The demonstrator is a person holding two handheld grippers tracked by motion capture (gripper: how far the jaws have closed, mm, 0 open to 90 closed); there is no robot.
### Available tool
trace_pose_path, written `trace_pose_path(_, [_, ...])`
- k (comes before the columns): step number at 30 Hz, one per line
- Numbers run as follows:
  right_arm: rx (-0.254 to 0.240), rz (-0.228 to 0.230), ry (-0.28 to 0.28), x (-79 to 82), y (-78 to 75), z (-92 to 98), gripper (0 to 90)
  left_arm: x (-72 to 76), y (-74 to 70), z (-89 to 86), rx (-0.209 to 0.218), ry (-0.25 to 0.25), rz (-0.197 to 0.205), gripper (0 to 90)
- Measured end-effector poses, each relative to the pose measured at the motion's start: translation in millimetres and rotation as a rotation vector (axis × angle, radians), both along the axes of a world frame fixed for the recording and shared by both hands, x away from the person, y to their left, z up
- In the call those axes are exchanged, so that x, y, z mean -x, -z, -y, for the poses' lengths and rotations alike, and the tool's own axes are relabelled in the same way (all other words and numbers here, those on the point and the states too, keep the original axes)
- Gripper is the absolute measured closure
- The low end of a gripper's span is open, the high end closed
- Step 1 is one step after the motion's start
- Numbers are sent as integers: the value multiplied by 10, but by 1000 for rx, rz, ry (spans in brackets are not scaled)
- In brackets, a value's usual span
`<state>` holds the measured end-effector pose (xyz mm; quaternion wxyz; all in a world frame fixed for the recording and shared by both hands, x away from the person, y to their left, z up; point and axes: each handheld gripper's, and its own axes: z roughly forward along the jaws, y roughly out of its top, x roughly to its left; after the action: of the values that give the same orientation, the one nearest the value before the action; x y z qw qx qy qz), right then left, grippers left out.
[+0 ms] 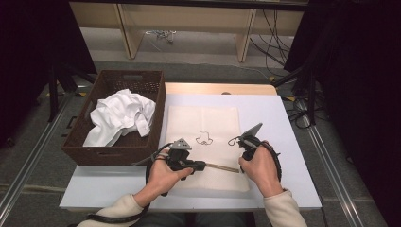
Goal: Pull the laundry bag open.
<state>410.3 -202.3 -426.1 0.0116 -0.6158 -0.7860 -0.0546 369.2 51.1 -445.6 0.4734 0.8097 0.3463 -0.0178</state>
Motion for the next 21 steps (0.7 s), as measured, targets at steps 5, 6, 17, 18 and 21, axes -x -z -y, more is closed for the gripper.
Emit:
trace_pose_path(5, [3,5,-10,3,2,10,847,-2,0,-25,-3,2,4,869])
trace_pose_path(6, [2,3,-1,5,1,4,847,3,3,-21,7,-4,-2,869])
trace_pose_path(17, [-3,-1,15,5,0,-9,847,3,2,-70,-4,-3,-1,869])
trace_pose_path(18, [0,0,3,1,2,0,846,0,4,-80,-7,-1,0,869])
trace_pose_path(21, [1,-2,10,0,2,-4,847,5,11,-90,-8,-6,1,869])
